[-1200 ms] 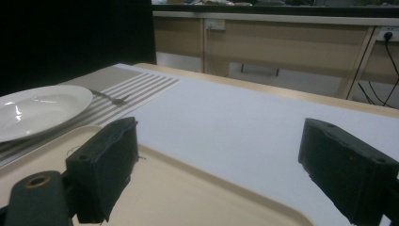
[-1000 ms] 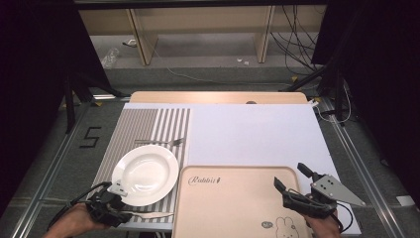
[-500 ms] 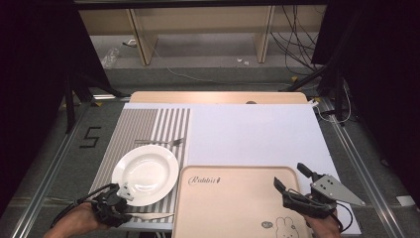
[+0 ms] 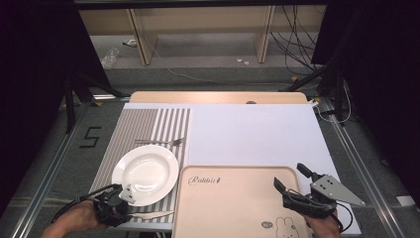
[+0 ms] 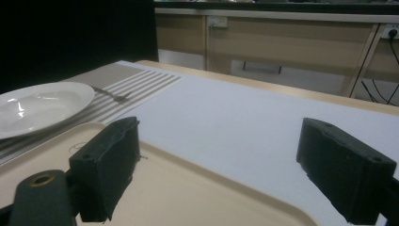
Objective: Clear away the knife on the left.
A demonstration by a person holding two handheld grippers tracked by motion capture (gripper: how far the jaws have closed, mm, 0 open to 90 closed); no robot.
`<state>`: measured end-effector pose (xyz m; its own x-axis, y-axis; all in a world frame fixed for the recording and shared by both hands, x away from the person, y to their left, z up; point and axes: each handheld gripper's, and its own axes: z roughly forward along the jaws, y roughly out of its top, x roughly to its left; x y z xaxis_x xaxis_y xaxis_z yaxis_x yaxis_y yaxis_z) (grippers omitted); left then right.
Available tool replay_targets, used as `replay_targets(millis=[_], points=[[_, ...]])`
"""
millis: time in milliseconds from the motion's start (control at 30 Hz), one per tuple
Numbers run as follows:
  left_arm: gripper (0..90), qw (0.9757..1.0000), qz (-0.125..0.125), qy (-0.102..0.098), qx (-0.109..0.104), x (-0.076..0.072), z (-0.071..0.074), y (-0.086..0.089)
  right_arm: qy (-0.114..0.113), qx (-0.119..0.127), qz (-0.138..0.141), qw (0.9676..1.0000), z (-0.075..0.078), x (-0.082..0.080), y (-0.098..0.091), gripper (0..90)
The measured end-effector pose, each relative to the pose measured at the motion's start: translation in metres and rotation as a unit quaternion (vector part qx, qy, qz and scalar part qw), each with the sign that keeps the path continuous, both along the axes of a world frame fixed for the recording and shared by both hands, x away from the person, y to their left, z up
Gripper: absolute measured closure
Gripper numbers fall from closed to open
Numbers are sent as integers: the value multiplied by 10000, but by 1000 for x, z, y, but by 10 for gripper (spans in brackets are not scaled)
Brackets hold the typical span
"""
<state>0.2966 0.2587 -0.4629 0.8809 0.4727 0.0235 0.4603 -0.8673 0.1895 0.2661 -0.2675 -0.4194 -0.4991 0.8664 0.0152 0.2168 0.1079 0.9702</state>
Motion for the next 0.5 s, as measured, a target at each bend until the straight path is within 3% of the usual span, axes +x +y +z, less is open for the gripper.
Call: replay_targets(millis=[300, 367, 500], points=[[720, 9995, -282, 16, 173, -1, 0, -6, 32, -41, 4, 10000, 0, 0, 1, 147], [766, 9989, -374, -46, 279, -4, 1, -9, 45, -31, 9, 10000, 0, 0, 0, 147], [780, 9992, -335, -41, 213, -5, 1, -8, 59, -18, 5, 10000, 0, 1, 0, 148]])
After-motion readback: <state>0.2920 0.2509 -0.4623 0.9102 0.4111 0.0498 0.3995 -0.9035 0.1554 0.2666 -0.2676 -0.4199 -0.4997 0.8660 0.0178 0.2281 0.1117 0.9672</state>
